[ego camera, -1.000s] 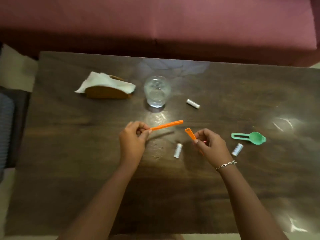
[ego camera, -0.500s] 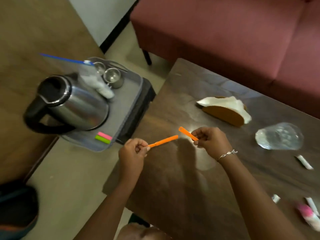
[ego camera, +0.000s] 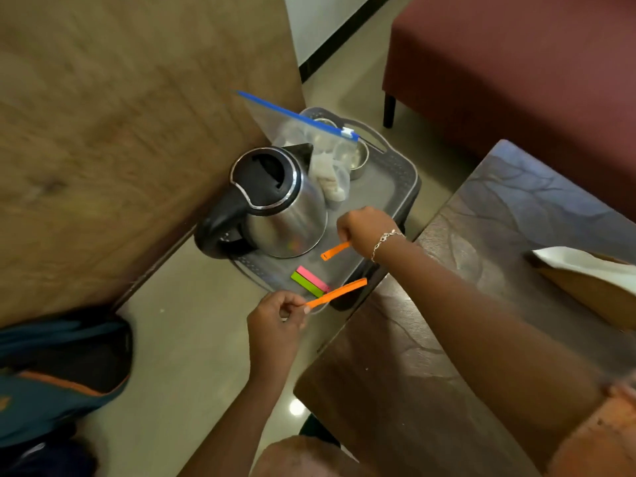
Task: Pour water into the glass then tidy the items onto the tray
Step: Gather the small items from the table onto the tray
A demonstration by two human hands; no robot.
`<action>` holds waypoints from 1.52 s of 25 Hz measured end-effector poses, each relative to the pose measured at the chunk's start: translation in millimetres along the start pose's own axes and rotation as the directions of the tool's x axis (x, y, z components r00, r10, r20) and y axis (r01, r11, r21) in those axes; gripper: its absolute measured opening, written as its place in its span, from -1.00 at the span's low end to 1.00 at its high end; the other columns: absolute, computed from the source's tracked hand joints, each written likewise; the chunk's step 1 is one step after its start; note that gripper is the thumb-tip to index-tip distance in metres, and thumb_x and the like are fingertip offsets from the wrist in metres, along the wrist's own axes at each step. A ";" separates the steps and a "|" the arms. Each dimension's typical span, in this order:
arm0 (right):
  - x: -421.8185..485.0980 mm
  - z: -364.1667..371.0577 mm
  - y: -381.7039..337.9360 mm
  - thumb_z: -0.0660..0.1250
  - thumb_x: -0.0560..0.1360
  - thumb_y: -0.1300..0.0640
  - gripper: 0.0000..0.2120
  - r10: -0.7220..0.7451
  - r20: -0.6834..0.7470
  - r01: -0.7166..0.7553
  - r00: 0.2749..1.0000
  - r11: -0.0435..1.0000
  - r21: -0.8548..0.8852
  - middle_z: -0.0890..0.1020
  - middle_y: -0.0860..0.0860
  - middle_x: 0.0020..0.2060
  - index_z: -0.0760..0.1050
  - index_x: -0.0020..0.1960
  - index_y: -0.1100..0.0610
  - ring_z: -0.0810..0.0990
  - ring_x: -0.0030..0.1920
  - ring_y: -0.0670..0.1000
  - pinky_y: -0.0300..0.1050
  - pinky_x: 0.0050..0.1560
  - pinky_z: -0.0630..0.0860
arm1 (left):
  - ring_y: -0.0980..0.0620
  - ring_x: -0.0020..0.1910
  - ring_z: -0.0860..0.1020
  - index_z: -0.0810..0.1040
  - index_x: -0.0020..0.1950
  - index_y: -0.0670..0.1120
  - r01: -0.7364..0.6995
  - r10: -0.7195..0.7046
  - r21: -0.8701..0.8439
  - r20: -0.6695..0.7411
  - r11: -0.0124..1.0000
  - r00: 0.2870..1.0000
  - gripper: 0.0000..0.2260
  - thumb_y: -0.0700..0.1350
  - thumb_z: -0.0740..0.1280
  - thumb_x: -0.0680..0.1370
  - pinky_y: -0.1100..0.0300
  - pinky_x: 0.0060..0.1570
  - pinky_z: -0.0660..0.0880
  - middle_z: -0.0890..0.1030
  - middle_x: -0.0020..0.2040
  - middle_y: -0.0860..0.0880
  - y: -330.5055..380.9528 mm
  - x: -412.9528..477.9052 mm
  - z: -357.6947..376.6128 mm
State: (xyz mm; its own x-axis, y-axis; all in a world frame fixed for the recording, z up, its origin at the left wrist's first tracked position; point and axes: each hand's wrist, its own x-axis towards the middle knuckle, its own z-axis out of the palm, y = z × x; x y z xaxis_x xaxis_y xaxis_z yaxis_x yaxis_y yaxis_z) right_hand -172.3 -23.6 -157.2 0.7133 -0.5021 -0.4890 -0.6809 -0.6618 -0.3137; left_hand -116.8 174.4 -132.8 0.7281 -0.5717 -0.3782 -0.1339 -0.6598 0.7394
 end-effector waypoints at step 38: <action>54.9 33.8 19.9 0.29 0.38 0.41 -0.78 0.450 0.055 -0.446 0.891 0.849 0.283 0.63 0.25 -0.01 0.57 0.01 0.30 0.60 0.01 0.24 0.09 0.07 0.56 | -0.20 0.24 0.40 0.42 0.23 -0.25 0.088 -0.239 0.489 0.254 0.868 0.937 -0.64 -0.40 0.26 0.44 0.03 0.13 0.42 0.44 0.24 -0.26 -18.4 91.6 47.9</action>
State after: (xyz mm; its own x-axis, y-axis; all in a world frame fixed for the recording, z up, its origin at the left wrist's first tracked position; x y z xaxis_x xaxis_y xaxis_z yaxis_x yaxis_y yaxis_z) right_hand -152.3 -45.6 -217.8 0.3204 -0.7146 -0.6219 -0.9433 -0.1808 -0.2783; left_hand -79.9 110.8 -207.7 0.5433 -0.5025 -0.6726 -0.3807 -0.8615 0.3360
